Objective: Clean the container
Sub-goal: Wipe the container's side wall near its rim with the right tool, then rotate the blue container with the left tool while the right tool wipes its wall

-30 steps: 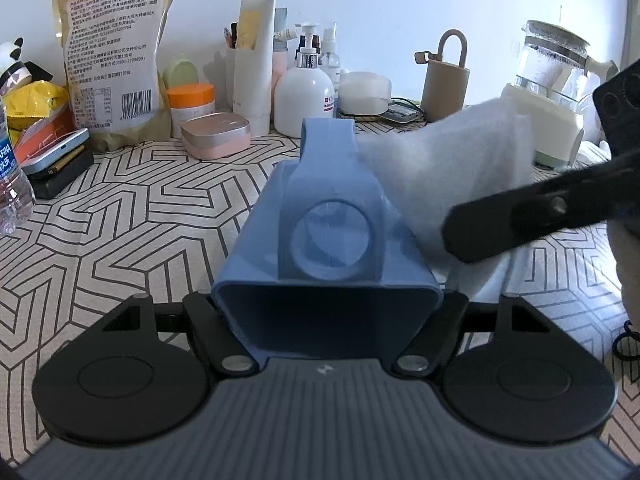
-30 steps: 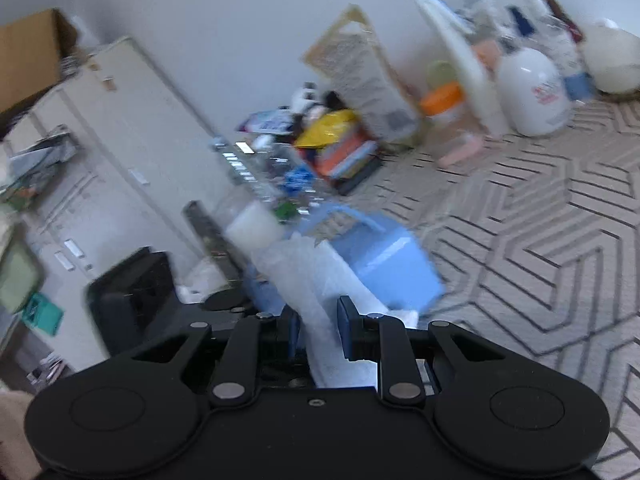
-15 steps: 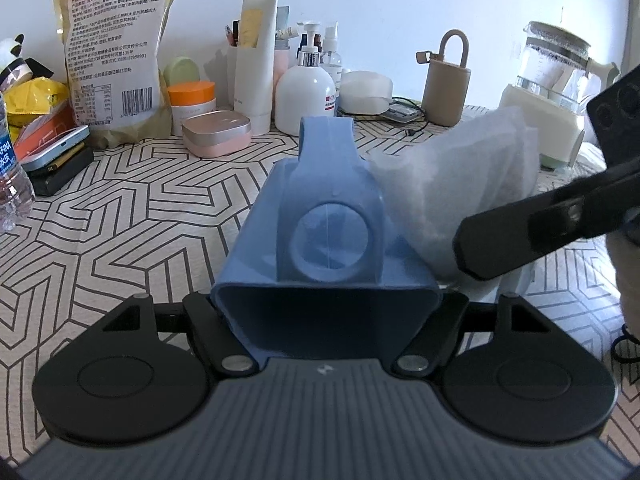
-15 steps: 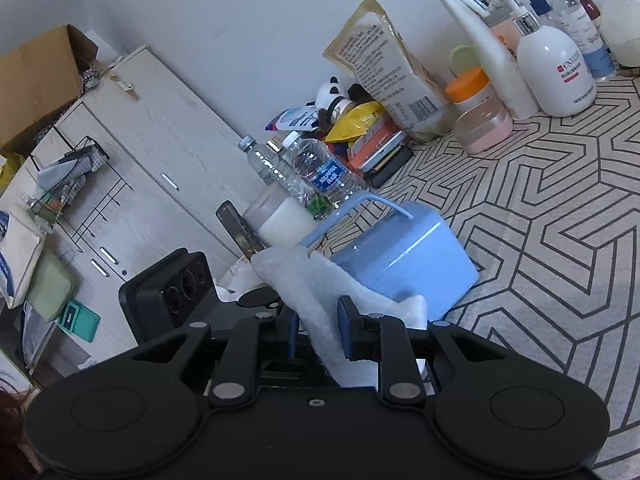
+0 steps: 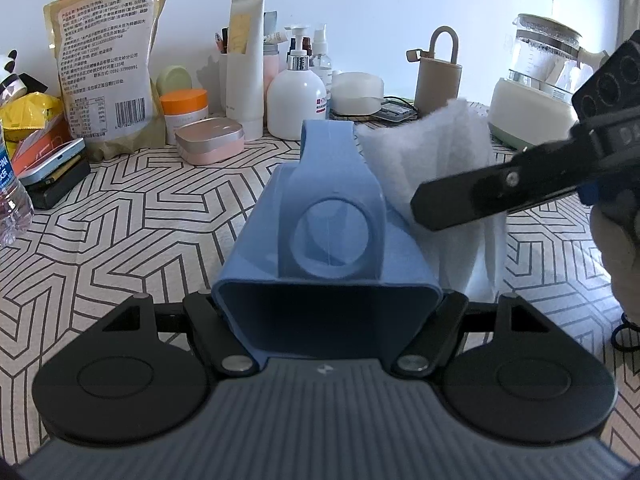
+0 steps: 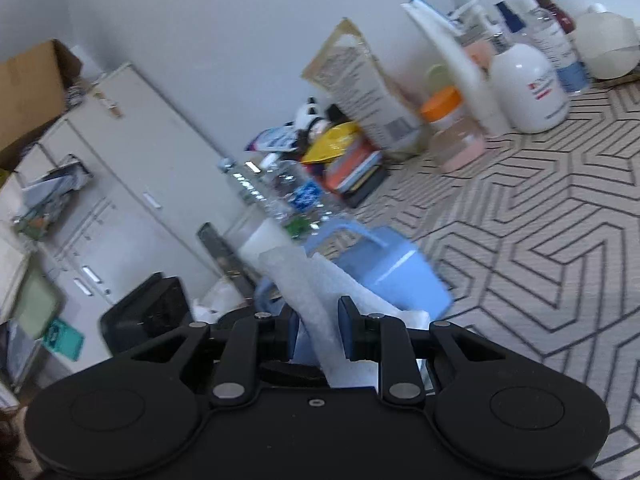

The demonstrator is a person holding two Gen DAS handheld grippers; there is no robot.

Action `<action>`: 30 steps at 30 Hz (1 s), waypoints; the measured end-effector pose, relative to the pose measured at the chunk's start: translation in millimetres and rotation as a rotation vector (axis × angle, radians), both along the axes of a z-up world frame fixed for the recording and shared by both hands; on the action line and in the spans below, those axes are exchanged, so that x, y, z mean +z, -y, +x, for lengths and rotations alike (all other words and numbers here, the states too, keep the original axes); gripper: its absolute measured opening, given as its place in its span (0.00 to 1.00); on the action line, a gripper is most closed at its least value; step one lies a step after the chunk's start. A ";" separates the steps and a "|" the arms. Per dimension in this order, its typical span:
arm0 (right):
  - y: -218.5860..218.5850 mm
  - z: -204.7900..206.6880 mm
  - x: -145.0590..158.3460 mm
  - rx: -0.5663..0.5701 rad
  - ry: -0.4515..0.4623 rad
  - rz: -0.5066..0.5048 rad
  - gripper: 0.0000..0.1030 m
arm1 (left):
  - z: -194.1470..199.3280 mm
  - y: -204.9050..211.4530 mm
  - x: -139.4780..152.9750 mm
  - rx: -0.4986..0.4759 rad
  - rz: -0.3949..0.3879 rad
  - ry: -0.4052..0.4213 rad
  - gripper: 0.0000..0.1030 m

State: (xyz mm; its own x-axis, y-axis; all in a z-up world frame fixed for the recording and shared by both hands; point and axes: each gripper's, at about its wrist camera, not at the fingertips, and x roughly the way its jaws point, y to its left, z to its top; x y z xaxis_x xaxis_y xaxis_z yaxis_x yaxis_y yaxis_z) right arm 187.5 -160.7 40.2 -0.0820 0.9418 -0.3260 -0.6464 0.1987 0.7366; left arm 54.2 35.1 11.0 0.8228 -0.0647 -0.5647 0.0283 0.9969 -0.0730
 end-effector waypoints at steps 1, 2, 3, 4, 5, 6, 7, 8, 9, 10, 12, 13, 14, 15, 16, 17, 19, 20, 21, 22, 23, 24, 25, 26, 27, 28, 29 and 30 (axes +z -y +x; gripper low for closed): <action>-0.5 0.3 -0.8 -0.005 0.001 -0.009 0.26 | 0.1 -0.7 0.0 -0.001 -0.006 0.000 0.71; -0.8 1.1 -2.1 -0.010 0.003 -0.021 0.26 | 0.3 -1.5 -0.1 -0.002 -0.012 0.000 0.71; -1.1 2.0 -3.6 -0.016 0.004 -0.033 0.27 | 0.5 -2.1 -0.1 -0.002 -0.017 -0.001 0.71; -1.0 2.2 -3.8 -0.023 0.014 -0.045 0.28 | 1.2 -2.4 -0.2 -0.002 -0.020 -0.004 0.71; -1.3 2.1 -3.4 -0.029 0.029 -0.059 0.28 | 1.9 -2.7 -0.3 -0.002 -0.025 -0.009 0.71; -1.5 2.1 -3.4 -0.033 0.038 -0.071 0.28 | 2.2 -3.0 -0.6 -0.001 -0.032 -0.013 0.71; -1.6 2.4 -3.8 -0.034 0.040 -0.076 0.28 | 2.7 -3.5 -0.8 -0.002 -0.037 -0.016 0.71; -1.6 2.7 -4.2 -0.034 0.040 -0.080 0.28 | 3.2 -4.1 -1.0 -0.004 -0.042 -0.018 0.71; -2.1 2.5 -3.9 -0.035 0.046 -0.084 0.28 | 3.7 -4.4 -1.2 -0.005 -0.045 -0.020 0.71; -2.7 1.6 -2.8 -0.038 0.059 -0.091 0.34 | 3.7 -3.9 -1.3 -0.006 -0.043 -0.021 0.71; -4.2 -0.9 0.0 -0.051 0.094 -0.119 0.46 | 3.7 -2.9 -1.5 -0.006 -0.038 -0.022 0.71; -4.2 -1.8 1.5 -0.060 0.112 -0.132 0.48 | 3.7 -2.5 -1.5 -0.006 -0.036 -0.022 0.71; -4.0 -2.3 2.8 -0.068 0.127 -0.146 0.49 | 3.6 -2.4 -1.6 -0.007 -0.035 -0.023 0.71; -3.1 -2.2 3.7 -0.074 0.134 -0.158 0.51 | 3.5 -2.3 -1.6 -0.007 -0.035 -0.024 0.71; -1.7 -1.8 4.4 -0.080 0.138 -0.168 0.52 | 3.3 -2.6 -1.6 -0.007 -0.037 -0.026 0.72; -0.5 -1.3 5.2 -0.088 0.146 -0.177 0.52 | 3.6 -3.2 -1.8 -0.009 -0.042 -0.030 0.73; 1.9 0.1 7.0 -0.105 0.166 -0.196 0.54 | 3.7 -3.7 -1.6 -0.010 -0.047 -0.030 0.73; 2.6 1.0 7.3 -0.115 0.176 -0.205 0.54 | 3.9 -3.5 -1.7 -0.011 -0.046 -0.031 0.74; 3.1 1.4 7.4 -0.125 0.188 -0.215 0.54 | 4.1 -3.3 -1.7 -0.012 -0.045 -0.032 0.74; 3.5 1.5 7.4 -0.134 0.201 -0.224 0.53 | 4.4 -3.3 -1.7 -0.012 -0.046 -0.034 0.79; 3.7 1.5 7.5 -0.143 0.216 -0.232 0.53 | 5.0 -3.5 -1.7 -0.008 -0.047 -0.038 0.83; 3.4 1.1 7.7 -0.156 0.236 -0.247 0.53 | 5.9 -4.0 -1.8 -0.001 -0.050 -0.045 0.93; 3.0 0.8 7.7 -0.173 0.261 -0.269 0.53 | 6.5 -5.1 -1.9 0.005 -0.055 -0.049 0.94; 2.8 1.2 7.3 -0.187 0.277 -0.287 0.53 | 7.0 -6.0 -2.0 0.011 -0.060 -0.053 0.94; 2.7 1.9 6.7 -0.199 0.288 -0.303 0.53 | 6.9 -6.1 -2.0 0.011 -0.060 -0.052 0.94; 3.0 2.9 5.9 -0.202 0.287 -0.307 0.53 | 6.9 -5.7 -2.0 0.011 -0.058 -0.053 0.94; 3.6 4.1 5.0 -0.200 0.280 -0.305 0.52 | 6.7 -5.2 -1.9 0.011 -0.055 -0.051 0.94; 4.2 5.3 4.2 -0.199 0.273 -0.303 0.47 | 5.8 -5.0 -1.8 0.008 -0.054 -0.046 0.91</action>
